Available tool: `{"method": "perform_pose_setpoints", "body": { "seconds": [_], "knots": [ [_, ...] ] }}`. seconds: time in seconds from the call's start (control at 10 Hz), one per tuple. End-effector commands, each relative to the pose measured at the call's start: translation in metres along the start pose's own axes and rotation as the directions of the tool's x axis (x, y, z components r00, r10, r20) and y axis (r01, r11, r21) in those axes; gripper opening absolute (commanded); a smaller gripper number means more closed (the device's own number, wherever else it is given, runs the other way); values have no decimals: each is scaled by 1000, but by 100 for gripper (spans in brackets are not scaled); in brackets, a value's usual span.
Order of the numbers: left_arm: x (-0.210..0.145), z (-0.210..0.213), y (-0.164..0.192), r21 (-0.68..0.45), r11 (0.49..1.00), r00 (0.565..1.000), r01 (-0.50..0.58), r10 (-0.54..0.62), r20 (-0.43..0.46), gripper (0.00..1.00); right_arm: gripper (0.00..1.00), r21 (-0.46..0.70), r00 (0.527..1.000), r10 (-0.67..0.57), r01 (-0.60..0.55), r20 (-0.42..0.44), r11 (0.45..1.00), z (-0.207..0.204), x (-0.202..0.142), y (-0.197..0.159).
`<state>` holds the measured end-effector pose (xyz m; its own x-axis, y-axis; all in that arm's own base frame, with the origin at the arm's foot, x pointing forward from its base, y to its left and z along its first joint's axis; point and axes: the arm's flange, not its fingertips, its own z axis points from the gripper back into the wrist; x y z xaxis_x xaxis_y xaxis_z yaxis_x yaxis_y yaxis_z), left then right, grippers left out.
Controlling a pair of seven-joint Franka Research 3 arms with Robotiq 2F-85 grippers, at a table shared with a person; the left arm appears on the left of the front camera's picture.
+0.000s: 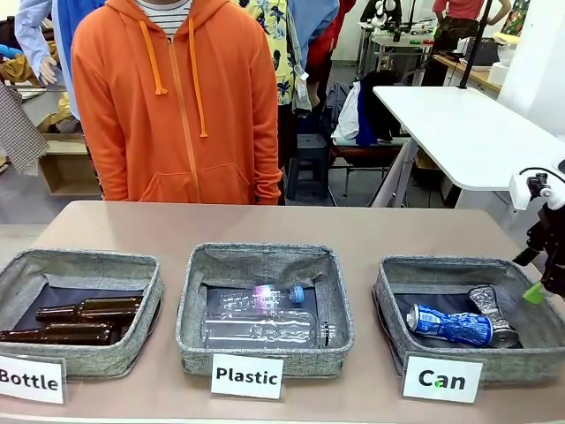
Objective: Sort the can waste into the basket.
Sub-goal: Pick up the can waste from the table and place it in the right Fabric basket.
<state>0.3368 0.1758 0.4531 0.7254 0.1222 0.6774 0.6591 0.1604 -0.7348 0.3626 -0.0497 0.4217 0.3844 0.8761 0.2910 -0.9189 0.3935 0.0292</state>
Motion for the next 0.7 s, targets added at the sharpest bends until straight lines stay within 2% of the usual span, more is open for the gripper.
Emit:
{"method": "perform_pose_setpoints", "body": {
  "seconds": [0.0,0.1,0.2,0.3,0.4,0.5,0.6],
  "knots": [
    [-1,0,-3,4,1000,1000,0,0,-8,100,100,125,993,-53,39,109,991,4,12,-4],
    [-1,0,-3,4,1000,1000,0,0,-8,100,100,272,927,-313,252,208,929,9,27,1],
    [-1,0,-3,4,1000,1000,0,0,-8,100,100,450,808,-541,404,231,796,12,40,1],
    [-1,0,-3,4,1000,1000,0,0,-8,100,100,569,692,-683,472,234,673,11,44,-1],
    [-1,0,-3,4,1000,1000,0,0,-8,100,100,687,608,-746,420,273,594,6,44,-6],
    [-1,0,-3,4,1000,1000,0,0,-8,100,100,767,533,-786,345,315,541,-4,43,-13],
    [-1,0,-3,4,1000,1000,0,0,-8,100,100,830,507,-795,243,332,502,-12,44,-20]
  ]
}}
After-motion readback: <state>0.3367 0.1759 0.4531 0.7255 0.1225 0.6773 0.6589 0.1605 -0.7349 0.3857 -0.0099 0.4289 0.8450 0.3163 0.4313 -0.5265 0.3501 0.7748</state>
